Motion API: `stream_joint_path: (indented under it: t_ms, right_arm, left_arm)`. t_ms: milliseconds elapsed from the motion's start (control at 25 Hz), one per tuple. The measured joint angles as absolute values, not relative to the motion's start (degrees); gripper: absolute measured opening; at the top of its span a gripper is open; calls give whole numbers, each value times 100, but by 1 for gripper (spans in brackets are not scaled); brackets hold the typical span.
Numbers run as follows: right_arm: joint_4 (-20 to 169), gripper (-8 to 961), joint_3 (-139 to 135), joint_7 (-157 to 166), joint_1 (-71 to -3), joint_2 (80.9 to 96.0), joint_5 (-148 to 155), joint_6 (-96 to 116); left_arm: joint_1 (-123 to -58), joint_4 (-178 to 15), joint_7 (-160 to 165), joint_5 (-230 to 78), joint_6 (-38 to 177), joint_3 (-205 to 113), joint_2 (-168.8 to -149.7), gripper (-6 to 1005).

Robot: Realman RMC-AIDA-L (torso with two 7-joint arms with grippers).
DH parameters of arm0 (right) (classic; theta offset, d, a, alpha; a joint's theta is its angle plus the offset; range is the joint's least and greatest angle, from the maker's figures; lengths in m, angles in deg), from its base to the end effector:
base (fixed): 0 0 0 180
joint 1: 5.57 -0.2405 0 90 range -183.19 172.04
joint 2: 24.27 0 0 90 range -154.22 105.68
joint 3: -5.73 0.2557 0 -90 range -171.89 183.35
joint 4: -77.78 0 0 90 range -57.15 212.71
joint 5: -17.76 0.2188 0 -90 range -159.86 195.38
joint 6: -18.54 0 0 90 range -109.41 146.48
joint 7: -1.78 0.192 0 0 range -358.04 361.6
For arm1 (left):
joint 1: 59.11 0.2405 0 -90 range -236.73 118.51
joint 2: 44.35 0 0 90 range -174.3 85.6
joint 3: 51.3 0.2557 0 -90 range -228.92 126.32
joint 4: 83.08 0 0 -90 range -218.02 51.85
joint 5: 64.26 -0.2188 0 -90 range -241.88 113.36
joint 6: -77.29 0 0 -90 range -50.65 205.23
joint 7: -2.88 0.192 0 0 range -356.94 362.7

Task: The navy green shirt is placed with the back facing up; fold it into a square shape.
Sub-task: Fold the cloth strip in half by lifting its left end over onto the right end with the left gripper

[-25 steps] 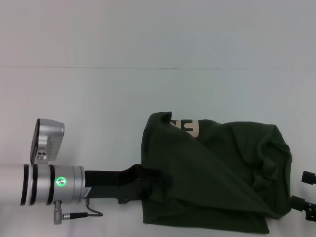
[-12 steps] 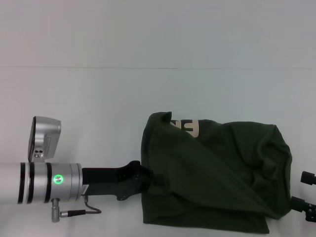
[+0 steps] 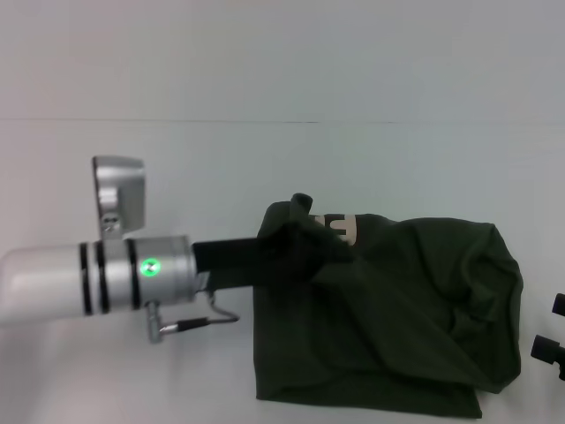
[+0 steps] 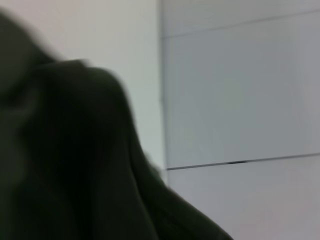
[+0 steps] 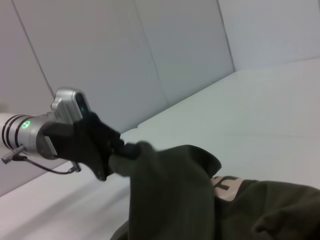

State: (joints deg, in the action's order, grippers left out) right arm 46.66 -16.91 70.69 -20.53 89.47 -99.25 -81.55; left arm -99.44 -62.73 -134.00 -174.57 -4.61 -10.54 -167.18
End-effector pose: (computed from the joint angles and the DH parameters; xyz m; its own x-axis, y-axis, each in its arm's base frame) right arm 0.3460 0.2622 0.0153 0.6603 -0.3951 -0.6387 -0.6409 -0.7397 -0.2050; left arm -0.1881 0.3570 -0.1183 -0.0793 0.9658 0.2468 0.8538 -0.0620 0.5170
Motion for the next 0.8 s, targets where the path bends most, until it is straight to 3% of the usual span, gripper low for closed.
stream_joint_path:
  t_ms: [160, 800]
  right_arm:
    - [4666, 946, -1524, 7069, -2051, 8971, -9921, -8164]
    - [4666, 946, -1179, 7069, -2007, 9036, -9926, -8163]
  left_arm:
    - [-10352, -6406, -13049, -17097, -300, -1056, -16851, 35]
    - [-11405, -7825, -11499, -15719, 968, -1061, -16906, 36]
